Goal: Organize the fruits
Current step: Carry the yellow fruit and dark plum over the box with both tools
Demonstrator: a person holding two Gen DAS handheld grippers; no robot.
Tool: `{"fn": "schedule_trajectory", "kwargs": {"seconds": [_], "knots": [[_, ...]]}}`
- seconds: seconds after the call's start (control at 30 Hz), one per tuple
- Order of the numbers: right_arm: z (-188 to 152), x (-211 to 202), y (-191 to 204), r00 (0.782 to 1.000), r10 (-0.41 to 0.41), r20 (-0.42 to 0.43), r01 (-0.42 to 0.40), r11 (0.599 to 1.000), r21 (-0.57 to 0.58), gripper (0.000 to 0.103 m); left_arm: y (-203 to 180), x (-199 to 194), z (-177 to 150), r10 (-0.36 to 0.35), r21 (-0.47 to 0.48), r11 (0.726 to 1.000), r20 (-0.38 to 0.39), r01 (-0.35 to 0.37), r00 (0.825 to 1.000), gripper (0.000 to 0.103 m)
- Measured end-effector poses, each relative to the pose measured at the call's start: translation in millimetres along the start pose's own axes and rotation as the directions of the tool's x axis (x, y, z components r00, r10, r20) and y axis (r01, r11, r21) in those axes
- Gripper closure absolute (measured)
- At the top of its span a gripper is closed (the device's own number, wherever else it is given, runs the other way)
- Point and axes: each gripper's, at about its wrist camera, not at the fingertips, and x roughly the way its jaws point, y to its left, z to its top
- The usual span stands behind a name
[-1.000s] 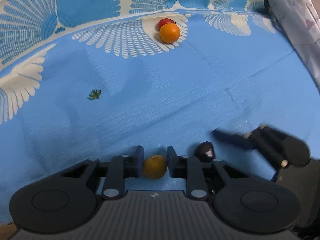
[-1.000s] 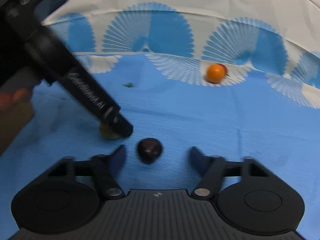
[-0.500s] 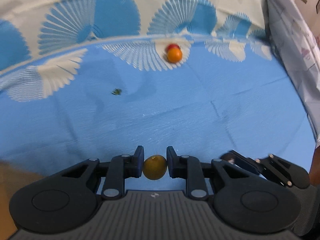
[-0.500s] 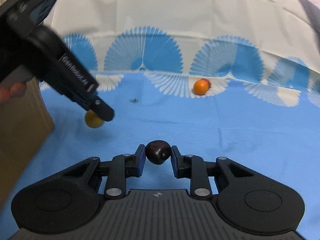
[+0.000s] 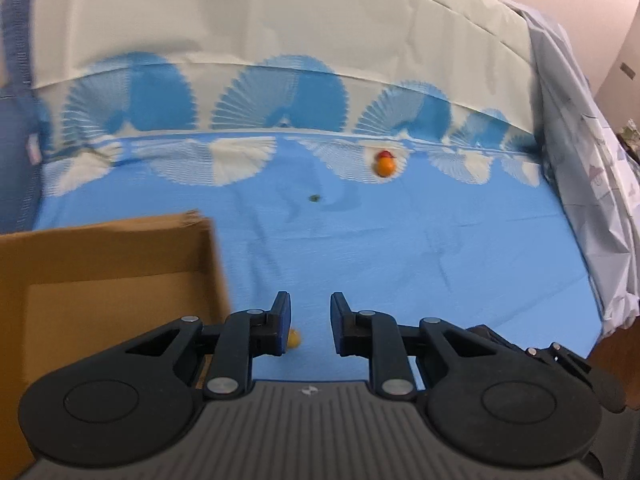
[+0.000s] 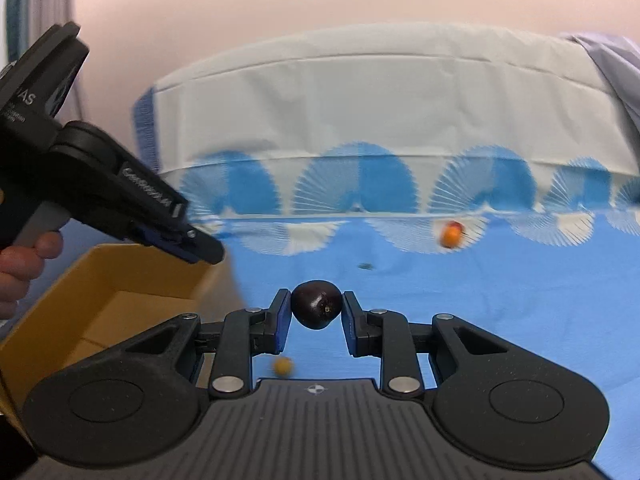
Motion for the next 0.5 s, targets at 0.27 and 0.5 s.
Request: {"fn": "schedule_trajectory", "kwargs": {"seconds": [0.27,0.5], "knots": [[-6.9,-6.4,18.6,0.994,-0.096,-0.053,0.096,0.995,-0.004,0.074,4.4,11.9,-10.6,-0.025,0.084,0.996,-0.102,0.034,0.995,0.077],[-24.7,-17.9,-21.7,0.98,-0.169,-0.103,0.172,0.985,0.03,0.074,-48.9,88.1,7.3,0.032,0.34,0.938,-0.272,0.065,0.962,0.04]]}}
